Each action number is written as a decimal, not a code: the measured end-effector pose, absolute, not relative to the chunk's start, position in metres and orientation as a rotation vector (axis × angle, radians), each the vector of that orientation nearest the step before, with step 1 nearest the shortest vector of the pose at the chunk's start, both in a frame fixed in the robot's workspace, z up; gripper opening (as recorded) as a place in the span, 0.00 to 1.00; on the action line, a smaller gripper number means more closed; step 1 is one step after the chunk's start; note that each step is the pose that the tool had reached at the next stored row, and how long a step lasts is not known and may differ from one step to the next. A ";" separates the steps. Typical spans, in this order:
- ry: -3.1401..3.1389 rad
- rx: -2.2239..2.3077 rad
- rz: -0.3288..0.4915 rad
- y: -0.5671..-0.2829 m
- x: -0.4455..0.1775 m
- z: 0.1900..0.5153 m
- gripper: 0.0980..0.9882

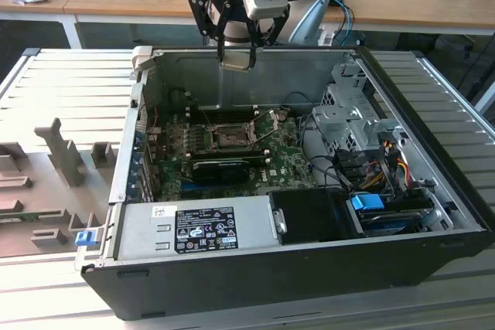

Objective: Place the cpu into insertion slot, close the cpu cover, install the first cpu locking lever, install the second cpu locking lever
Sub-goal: 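Place the cpu into insertion slot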

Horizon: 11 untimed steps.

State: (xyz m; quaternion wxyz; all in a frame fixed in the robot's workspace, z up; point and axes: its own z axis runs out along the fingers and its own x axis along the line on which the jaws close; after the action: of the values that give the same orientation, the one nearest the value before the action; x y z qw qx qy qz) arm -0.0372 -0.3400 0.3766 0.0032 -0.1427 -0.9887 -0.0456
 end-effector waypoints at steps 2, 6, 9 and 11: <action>-3.098 -0.465 -0.143 -0.340 -0.037 0.377 0.49; -3.096 -0.482 -0.143 -0.340 -0.037 0.377 0.49; -3.092 -0.508 -0.143 -0.340 -0.037 0.377 0.49; -3.091 -0.520 -0.143 -0.340 -0.037 0.377 0.49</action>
State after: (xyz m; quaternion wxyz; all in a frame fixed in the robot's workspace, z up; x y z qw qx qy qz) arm -0.0372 -0.3400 0.3766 0.0021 -0.1658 -0.9851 -0.0457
